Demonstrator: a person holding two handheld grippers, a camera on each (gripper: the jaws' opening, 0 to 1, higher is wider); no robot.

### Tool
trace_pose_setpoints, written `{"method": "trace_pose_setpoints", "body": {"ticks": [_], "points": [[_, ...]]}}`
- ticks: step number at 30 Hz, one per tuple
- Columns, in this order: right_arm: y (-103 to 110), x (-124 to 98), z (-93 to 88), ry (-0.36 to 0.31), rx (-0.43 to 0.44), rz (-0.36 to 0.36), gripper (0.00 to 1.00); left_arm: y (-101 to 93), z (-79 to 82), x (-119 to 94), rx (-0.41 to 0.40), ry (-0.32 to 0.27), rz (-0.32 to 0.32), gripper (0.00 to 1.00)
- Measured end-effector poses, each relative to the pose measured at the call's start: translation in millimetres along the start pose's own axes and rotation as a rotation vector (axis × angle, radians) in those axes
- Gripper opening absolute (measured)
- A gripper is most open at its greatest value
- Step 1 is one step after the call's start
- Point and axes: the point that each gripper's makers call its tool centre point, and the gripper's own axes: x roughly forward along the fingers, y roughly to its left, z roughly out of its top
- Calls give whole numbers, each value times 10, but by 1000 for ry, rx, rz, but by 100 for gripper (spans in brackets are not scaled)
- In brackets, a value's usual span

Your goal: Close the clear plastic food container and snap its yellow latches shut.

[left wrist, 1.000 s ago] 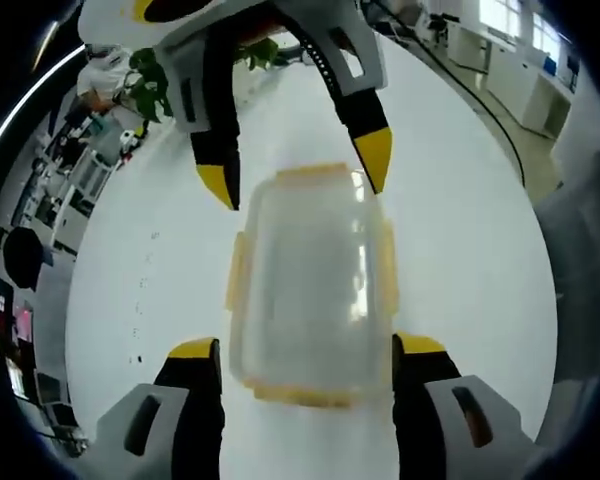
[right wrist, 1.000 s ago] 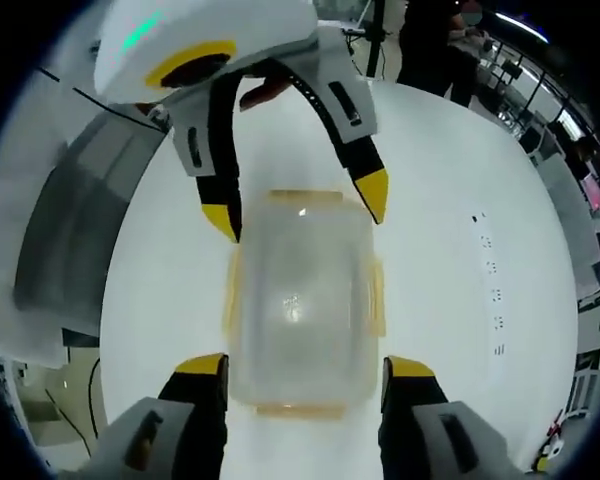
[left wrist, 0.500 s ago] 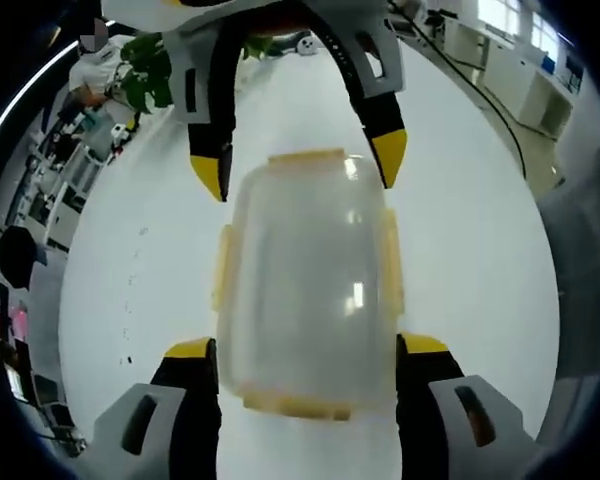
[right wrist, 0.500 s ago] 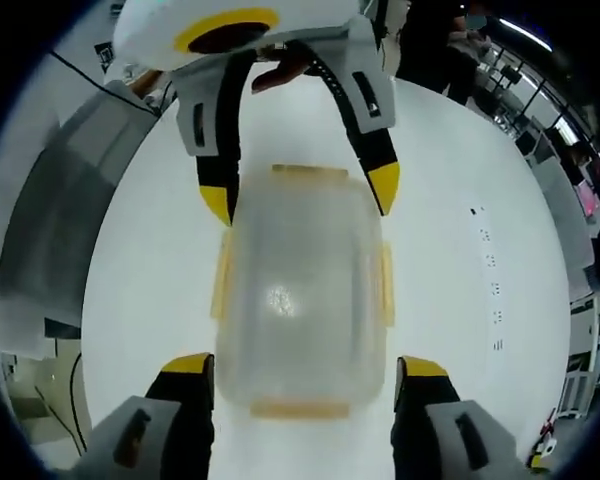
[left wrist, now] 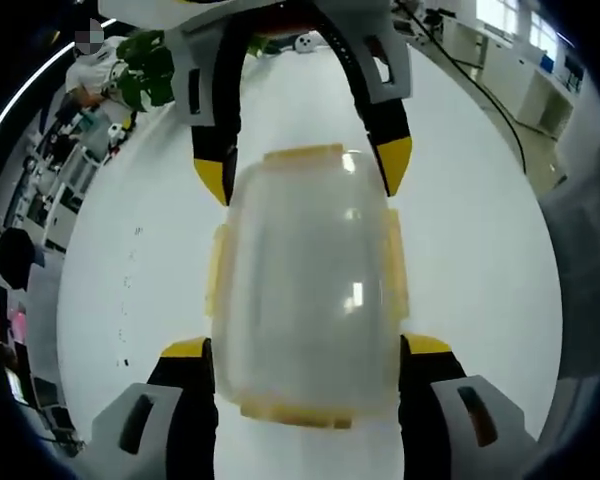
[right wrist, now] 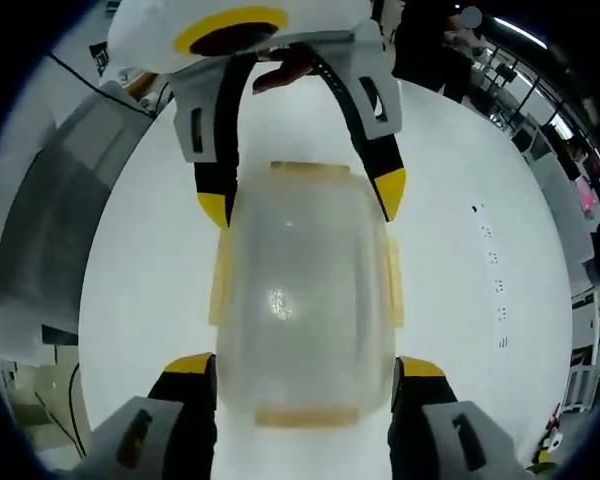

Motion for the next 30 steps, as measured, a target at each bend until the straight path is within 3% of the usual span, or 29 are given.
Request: {"method": "trace_pose_setpoints", "body": {"ticks": [9, 30], "points": [[46, 50, 156, -4, 16, 0, 69, -28, -152, -73, 12, 7, -5, 72], [211, 280, 822, 18, 34, -7, 69, -151, -790, -375, 22, 11, -11, 71]]}}
